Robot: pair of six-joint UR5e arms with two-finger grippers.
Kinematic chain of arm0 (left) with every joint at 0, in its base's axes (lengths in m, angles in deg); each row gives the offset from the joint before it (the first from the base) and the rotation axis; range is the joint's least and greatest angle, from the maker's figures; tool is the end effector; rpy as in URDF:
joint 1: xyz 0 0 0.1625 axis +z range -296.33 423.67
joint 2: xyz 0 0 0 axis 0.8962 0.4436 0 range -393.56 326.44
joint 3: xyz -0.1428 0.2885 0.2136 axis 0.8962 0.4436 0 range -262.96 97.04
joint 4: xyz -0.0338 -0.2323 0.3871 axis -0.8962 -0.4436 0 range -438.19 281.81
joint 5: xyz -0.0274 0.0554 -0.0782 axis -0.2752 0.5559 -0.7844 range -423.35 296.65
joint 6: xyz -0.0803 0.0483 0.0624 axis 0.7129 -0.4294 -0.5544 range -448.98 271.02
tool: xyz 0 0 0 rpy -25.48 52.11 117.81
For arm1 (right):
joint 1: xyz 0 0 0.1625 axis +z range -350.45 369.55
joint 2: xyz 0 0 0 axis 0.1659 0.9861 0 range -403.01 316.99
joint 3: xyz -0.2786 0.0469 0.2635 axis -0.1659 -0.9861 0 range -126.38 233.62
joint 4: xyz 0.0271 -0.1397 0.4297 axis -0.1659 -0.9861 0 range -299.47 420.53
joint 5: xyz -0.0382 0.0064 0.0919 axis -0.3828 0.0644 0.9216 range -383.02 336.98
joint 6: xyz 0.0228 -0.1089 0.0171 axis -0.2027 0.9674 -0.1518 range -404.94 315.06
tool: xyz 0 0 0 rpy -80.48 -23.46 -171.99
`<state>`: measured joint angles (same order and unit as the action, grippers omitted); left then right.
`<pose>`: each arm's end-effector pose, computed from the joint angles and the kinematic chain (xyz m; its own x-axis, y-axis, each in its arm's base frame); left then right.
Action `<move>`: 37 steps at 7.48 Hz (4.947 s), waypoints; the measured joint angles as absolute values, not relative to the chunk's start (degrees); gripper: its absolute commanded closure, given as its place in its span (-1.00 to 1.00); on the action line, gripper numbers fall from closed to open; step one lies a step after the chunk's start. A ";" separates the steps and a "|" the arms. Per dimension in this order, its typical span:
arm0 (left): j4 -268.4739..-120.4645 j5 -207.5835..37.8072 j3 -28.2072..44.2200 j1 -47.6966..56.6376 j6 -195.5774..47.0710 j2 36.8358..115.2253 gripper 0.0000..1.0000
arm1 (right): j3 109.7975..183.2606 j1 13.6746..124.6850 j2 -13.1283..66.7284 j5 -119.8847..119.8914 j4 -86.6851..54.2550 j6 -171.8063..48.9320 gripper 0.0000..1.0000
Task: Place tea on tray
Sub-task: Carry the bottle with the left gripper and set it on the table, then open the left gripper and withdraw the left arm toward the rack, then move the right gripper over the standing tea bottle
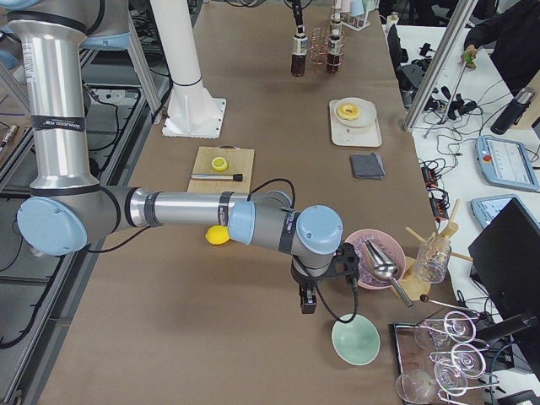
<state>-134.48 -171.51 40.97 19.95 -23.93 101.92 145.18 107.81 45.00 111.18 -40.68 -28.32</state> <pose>0.2944 -0.4173 0.0114 0.6666 -0.0830 -0.7408 0.2365 0.9660 0.1046 0.1308 -0.5199 0.6150 0.7078 -0.0938 0.7002 0.0628 0.9956 0.0699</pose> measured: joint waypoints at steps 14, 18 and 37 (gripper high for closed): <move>-146.61 -157.04 22.57 38.61 -14.31 108.91 -0.88 | 145.12 107.81 45.67 111.45 -40.72 -28.09 -1.00; -146.61 -155.63 22.51 38.57 -14.41 108.71 -0.94 | 145.14 107.81 45.22 111.57 -40.69 -28.36 -1.00; -152.55 -179.69 28.08 -14.88 -84.28 65.56 -0.95 | 175.67 61.09 22.38 101.42 -42.10 -105.53 -1.00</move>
